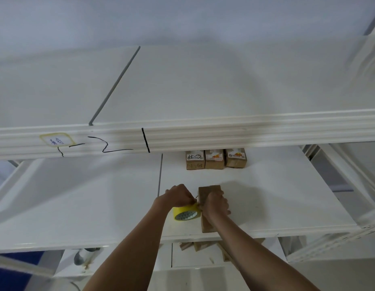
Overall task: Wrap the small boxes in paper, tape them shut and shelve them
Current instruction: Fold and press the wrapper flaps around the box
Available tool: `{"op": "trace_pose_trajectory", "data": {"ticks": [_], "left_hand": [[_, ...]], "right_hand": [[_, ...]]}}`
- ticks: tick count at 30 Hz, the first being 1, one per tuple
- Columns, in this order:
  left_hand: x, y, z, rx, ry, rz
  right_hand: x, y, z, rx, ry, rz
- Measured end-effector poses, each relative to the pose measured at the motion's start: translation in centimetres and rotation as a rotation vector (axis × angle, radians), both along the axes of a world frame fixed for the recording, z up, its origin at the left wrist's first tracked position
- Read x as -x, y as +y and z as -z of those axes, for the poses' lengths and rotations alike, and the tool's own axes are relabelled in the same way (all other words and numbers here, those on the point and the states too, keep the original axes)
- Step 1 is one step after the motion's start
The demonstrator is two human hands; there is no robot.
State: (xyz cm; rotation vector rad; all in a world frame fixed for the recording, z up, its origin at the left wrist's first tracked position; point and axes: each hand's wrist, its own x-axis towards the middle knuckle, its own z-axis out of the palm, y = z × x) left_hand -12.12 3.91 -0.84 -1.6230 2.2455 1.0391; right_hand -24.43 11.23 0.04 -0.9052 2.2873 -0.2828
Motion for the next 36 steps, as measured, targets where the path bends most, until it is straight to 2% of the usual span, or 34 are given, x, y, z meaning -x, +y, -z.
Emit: {"op": "trace_pose_trajectory", "data": {"ticks": [5, 10, 20, 31, 36], "left_hand": [[0.6, -0.7, 0.1, 0.008, -0.056, 0.005], [0.6, -1.4, 0.1, 0.003, -0.114, 0.006], [0.7, -1.6, -0.2, 0.052, -0.178, 0.032], [1.1, 0.3, 0.5, 0.354, -0.321, 0.096], [1.1, 1.3, 0.6, 0.357, -0.299, 0.036]], "right_hand": [[0.7, -0.9, 1.2, -0.045, -0.032, 0.028], [0.2, -1.0, 0.5, -0.159, -0.006, -0.048], [0.7, -0.2, 1.5, -0.047, -0.040, -0.051], [0.7, 0.1, 1.5, -0.098, 0.023, -0.102], [0.8, -1.5, 1.0, -0.234, 0.061, -0.127]]}}
